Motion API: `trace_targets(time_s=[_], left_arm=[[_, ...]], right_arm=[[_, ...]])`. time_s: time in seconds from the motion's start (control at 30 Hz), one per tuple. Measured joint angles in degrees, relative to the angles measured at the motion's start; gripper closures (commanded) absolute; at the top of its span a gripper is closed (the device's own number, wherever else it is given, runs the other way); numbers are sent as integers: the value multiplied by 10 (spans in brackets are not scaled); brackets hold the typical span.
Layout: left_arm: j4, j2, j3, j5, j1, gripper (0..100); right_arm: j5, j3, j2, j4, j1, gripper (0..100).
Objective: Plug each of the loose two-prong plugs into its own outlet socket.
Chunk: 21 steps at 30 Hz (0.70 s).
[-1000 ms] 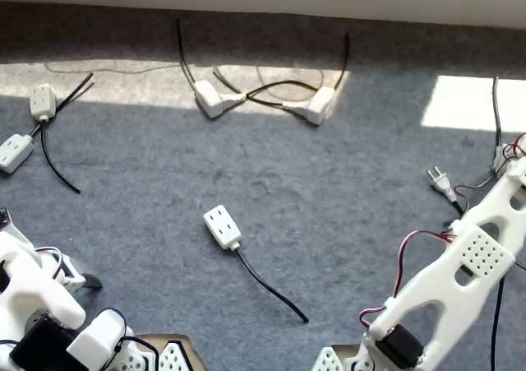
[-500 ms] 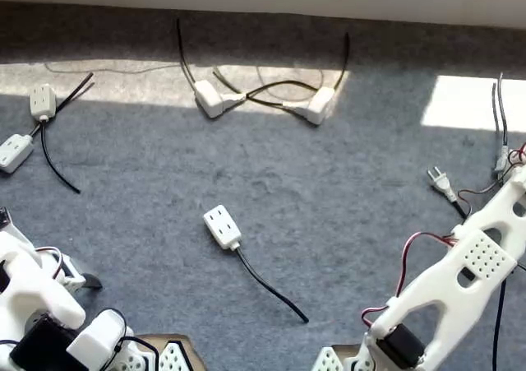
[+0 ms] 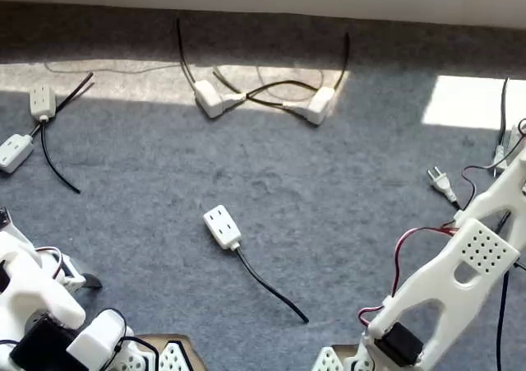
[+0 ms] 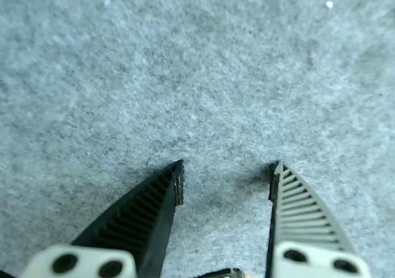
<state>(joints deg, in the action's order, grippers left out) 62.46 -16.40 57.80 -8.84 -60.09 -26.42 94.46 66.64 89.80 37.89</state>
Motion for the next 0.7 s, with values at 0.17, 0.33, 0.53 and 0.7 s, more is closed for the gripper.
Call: trace_targets(time_s=[0.17, 0.33, 0.53, 0.7], left_arm=[[0, 0, 0, 0, 0, 776], [0, 0, 0, 0, 0, 776], [0, 0, 0, 0, 0, 776], [0, 0, 0, 0, 0, 776]], right_arm=[[0, 0, 27, -56, 18, 817], [-2, -1, 81, -109, 55, 817], [-33, -1, 152, -188, 62, 818], [-37, -1, 176, -225, 67, 818]])
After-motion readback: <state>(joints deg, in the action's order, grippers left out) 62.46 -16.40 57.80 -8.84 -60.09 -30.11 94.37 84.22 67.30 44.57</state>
